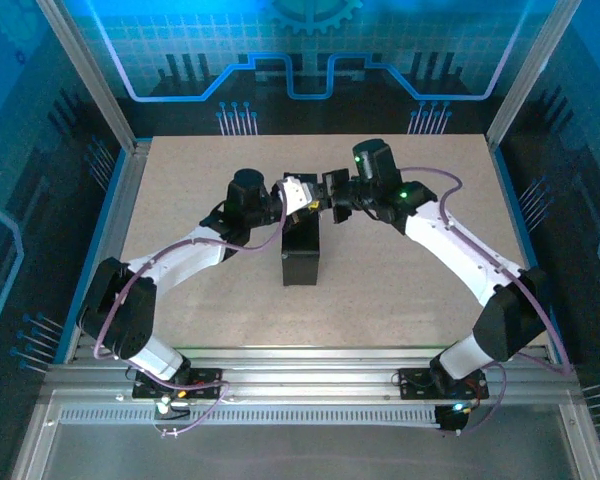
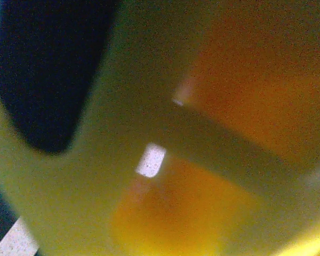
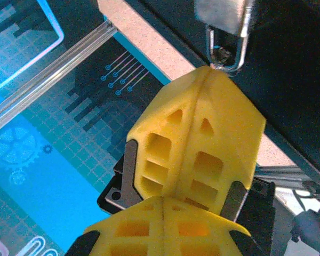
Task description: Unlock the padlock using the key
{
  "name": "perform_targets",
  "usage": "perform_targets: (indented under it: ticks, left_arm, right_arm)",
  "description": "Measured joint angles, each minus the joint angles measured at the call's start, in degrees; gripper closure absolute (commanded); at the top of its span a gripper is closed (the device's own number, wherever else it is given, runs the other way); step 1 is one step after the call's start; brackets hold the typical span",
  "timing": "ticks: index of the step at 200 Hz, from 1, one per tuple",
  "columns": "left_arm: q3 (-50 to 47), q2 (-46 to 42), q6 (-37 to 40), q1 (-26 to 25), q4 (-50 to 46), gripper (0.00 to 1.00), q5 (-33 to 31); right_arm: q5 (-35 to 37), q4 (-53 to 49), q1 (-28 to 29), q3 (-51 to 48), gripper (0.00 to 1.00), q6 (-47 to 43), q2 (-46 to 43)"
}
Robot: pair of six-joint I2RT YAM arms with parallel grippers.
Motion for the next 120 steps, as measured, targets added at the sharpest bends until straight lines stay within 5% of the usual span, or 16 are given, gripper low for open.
perform_targets:
  ticks: [35, 76, 120]
  left_arm:
    - [0.0, 0.92, -2.32, -0.04, 1.44, 0.99, 0.81]
    - [0.0, 0.85, -4.96, 2.14, 0.72, 0.8, 1.77]
    - [0.11, -1.75, -7.19, 5.44, -5.2, 0.67, 4.11]
  right_arm:
    - [-2.4, -0.24, -2.1, -0.81, 1.0, -3.39, -0.55]
    - [-4.57, -2.03, -10.03, -4.37, 0.73, -10.38, -3.72]
    - [-10.58, -4.2, -18.56, 0.42, 0.56, -35.58, 1.7]
